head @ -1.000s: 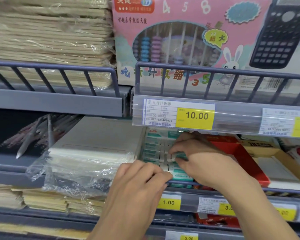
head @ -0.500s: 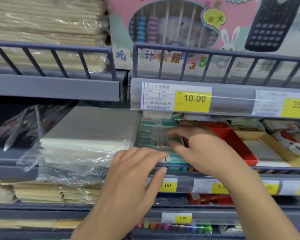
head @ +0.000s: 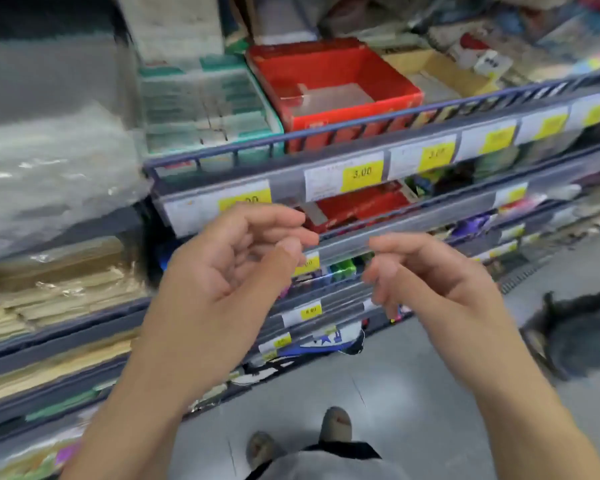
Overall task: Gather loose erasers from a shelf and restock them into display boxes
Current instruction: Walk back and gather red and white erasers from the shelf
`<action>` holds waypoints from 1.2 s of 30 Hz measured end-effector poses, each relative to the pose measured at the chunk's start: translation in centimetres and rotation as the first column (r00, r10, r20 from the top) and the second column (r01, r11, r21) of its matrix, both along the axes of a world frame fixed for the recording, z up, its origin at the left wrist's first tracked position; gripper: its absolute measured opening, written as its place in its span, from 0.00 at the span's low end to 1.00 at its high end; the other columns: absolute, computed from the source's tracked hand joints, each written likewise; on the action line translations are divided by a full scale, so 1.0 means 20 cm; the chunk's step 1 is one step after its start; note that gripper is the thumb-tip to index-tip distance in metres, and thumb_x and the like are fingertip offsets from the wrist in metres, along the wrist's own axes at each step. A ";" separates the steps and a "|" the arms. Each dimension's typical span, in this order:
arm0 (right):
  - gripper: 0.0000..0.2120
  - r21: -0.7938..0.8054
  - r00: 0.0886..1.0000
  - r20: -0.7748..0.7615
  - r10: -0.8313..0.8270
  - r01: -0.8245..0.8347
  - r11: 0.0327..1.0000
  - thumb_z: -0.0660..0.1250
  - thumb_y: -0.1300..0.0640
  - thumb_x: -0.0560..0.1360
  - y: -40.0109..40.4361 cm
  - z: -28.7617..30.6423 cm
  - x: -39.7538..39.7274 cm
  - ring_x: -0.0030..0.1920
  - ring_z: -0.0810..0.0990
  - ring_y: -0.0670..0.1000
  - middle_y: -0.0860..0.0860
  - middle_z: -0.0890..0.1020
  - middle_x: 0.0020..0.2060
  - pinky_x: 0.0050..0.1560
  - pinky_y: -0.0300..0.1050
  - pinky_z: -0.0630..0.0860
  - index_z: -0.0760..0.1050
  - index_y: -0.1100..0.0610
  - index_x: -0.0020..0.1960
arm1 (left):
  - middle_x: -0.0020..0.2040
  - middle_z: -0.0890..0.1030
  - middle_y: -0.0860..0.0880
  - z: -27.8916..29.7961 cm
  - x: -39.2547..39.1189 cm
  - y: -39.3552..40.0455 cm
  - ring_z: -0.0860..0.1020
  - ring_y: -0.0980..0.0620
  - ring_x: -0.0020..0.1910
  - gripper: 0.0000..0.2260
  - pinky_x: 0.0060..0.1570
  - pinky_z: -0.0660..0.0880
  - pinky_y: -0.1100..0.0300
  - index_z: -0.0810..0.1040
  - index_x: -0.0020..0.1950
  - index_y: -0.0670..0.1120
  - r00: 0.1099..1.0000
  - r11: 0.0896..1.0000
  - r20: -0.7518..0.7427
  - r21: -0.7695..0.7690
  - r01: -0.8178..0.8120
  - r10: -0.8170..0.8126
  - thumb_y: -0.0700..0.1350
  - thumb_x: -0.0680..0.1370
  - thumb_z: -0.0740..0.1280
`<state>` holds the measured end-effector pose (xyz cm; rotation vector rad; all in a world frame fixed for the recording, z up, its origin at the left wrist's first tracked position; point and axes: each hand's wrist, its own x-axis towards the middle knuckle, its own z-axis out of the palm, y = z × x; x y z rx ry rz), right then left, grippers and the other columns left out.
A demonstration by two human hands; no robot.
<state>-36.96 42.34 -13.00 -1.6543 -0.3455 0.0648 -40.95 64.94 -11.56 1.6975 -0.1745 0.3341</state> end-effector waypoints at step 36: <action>0.06 -0.238 0.447 -0.647 -0.618 0.652 0.720 0.67 0.59 0.80 -1.90 -1.20 -0.63 0.36 0.81 0.45 0.50 0.86 0.41 0.35 0.37 0.76 0.82 0.51 0.53 | 0.50 0.89 0.51 -1.44 0.14 -1.53 0.85 0.51 0.48 0.06 0.47 0.78 0.59 0.81 0.59 0.47 0.383 0.878 -0.910 0.050 0.476 -0.156 0.40 0.83 0.67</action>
